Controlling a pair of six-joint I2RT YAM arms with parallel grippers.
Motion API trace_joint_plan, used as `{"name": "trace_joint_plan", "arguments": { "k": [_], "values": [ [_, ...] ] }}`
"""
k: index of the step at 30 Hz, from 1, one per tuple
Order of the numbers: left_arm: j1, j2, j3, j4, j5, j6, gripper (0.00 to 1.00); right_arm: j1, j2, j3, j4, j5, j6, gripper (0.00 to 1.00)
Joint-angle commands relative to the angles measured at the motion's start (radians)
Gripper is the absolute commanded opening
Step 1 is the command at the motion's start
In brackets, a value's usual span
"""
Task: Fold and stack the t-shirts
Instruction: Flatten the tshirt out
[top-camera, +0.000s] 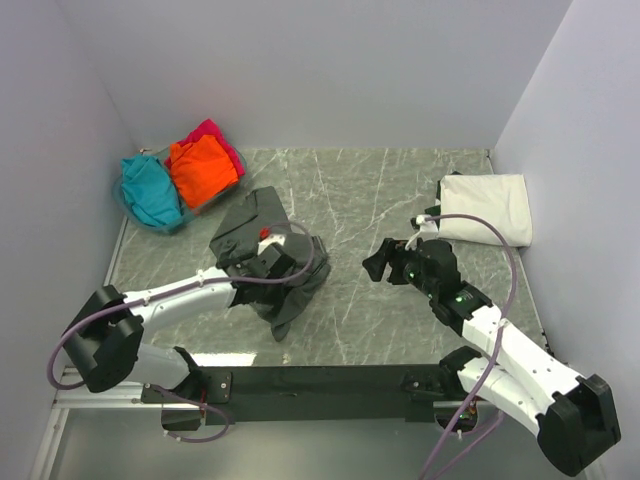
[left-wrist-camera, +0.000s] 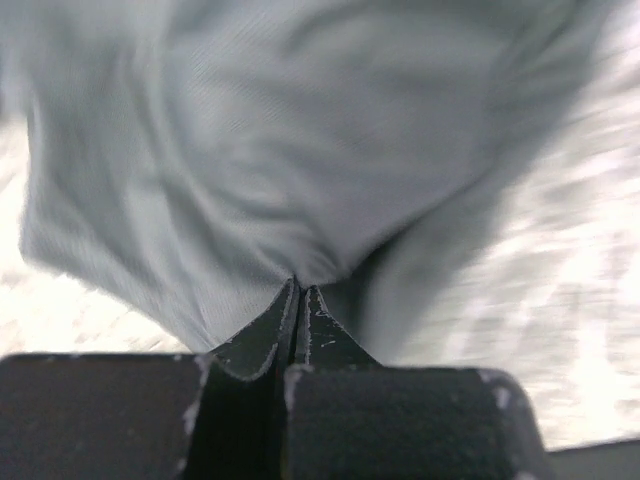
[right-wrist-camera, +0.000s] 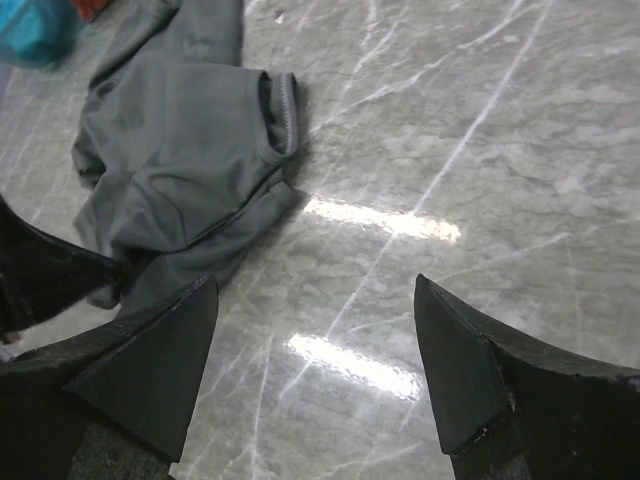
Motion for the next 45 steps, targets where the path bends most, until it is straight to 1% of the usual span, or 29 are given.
{"name": "trace_joint_plan", "arguments": {
  "k": [1, 2, 4, 5, 6, 7, 8, 9, 10, 13, 15, 16, 17, 18, 20, 22, 23, 24, 25, 27, 28, 30, 31, 32, 35, 36, 39, 42, 45],
  "values": [
    [-0.007, 0.03, 0.14, 0.131, 0.076, 0.046, 0.0, 0.007, -0.042, 0.065, -0.047, 0.066, -0.025, 0.85],
    [-0.007, 0.042, 0.207, 0.152, 0.1, 0.066, 0.01, 0.007, -0.058, 0.071, -0.059, 0.081, -0.031, 0.86],
    [-0.021, 0.088, 0.278, 0.204, 0.189, 0.084, 0.0, 0.007, -0.076, 0.094, -0.103, 0.147, -0.054, 0.86],
    [-0.027, 0.108, 0.356, 0.25, 0.225, 0.098, 0.0, 0.007, -0.094, 0.103, -0.122, 0.168, -0.06, 0.87],
    [-0.044, 0.16, 0.398, 0.275, 0.275, 0.109, 0.0, 0.005, -0.107, 0.114, -0.142, 0.231, -0.065, 0.87],
    [-0.053, 0.191, 0.444, 0.292, 0.294, 0.119, 0.01, 0.004, -0.117, 0.131, -0.186, 0.263, -0.067, 0.88],
    [-0.068, 0.224, 0.537, 0.31, 0.308, 0.141, 0.01, 0.005, -0.143, 0.139, -0.206, 0.295, -0.067, 0.89],
    [-0.076, 0.263, 0.589, 0.312, 0.323, 0.152, 0.0, 0.004, -0.156, 0.146, -0.226, 0.367, -0.065, 0.89],
    [-0.084, 0.339, 0.688, 0.312, 0.358, 0.161, 0.01, 0.005, -0.171, 0.154, -0.261, 0.401, -0.059, 0.89],
    [-0.104, 0.479, 0.798, 0.335, 0.384, 0.193, 0.01, 0.001, -0.232, 0.156, -0.31, 0.498, -0.038, 0.91],
    [-0.102, 0.572, 0.883, 0.314, 0.375, 0.198, 0.02, -0.001, -0.269, 0.15, -0.323, 0.512, -0.027, 0.91],
    [-0.104, 0.594, 0.915, 0.312, 0.372, 0.199, 0.06, -0.002, -0.276, 0.148, -0.332, 0.515, -0.024, 0.91],
    [-0.102, 0.61, 0.92, 0.315, 0.356, 0.204, 0.27, -0.002, -0.279, 0.147, -0.335, 0.514, -0.019, 0.91],
    [-0.102, 0.619, 0.92, 0.333, 0.352, 0.207, 0.38, -0.002, -0.277, 0.144, -0.34, 0.508, -0.013, 0.91],
    [-0.101, 0.61, 0.907, 0.343, 0.322, 0.221, 0.49, -0.002, -0.256, 0.139, -0.337, 0.495, -0.01, 0.92],
    [-0.099, 0.565, 0.877, 0.344, 0.286, 0.236, 0.53, -0.002, -0.224, 0.134, -0.323, 0.486, -0.005, 0.92],
    [-0.09, 0.544, 0.86, 0.346, 0.256, 0.238, 0.6, -0.002, -0.211, 0.133, -0.315, 0.474, -0.004, 0.92],
    [-0.082, 0.497, 0.839, 0.346, 0.24, 0.239, 0.65, -0.004, -0.198, 0.131, -0.299, 0.466, -0.002, 0.92],
    [-0.076, 0.469, 0.787, 0.344, 0.228, 0.239, 0.67, -0.002, -0.169, 0.131, -0.289, 0.457, -0.001, 0.93],
    [-0.05, 0.386, 0.719, 0.347, 0.184, 0.236, 0.68, -0.001, -0.13, 0.131, -0.272, 0.432, 0.011, 0.93],
    [-0.04, 0.358, 0.641, 0.35, 0.162, 0.224, 0.69, -0.004, -0.09, 0.13, -0.265, 0.426, 0.018, 0.93],
    [0.011, 0.288, 0.561, 0.349, 0.141, 0.202, 0.7, -0.013, -0.047, 0.121, -0.249, 0.403, 0.053, 0.95],
    [0.037, 0.266, 0.477, 0.359, 0.15, 0.172, 0.7, -0.019, -0.003, 0.116, -0.242, 0.39, 0.062, 0.95],
    [0.096, 0.246, 0.432, 0.37, 0.16, 0.156, 0.7, -0.028, 0.019, 0.111, -0.234, 0.37, 0.073, 0.95],
    [0.209, 0.151, 0.254, 0.43, 0.196, 0.103, 0.7, -0.045, 0.089, 0.091, -0.19, 0.305, 0.1, 0.95],
    [0.229, 0.107, 0.189, 0.444, 0.199, 0.097, 0.7, -0.047, 0.105, 0.09, -0.174, 0.299, 0.101, 0.94],
    [0.292, 0.064, 0.134, 0.458, 0.203, 0.09, 0.71, -0.048, 0.169, 0.096, -0.148, 0.3, 0.094, 0.94],
    [0.364, 0.065, 0.093, 0.462, 0.219, 0.092, 0.72, -0.076, 0.237, 0.102, -0.122, 0.279, 0.101, 0.94],
    [0.442, 0.055, 0.055, 0.488, 0.259, 0.084, 0.72, -0.172, 0.283, 0.081, -0.084, 0.179, 0.114, 0.93]
  ]
}}
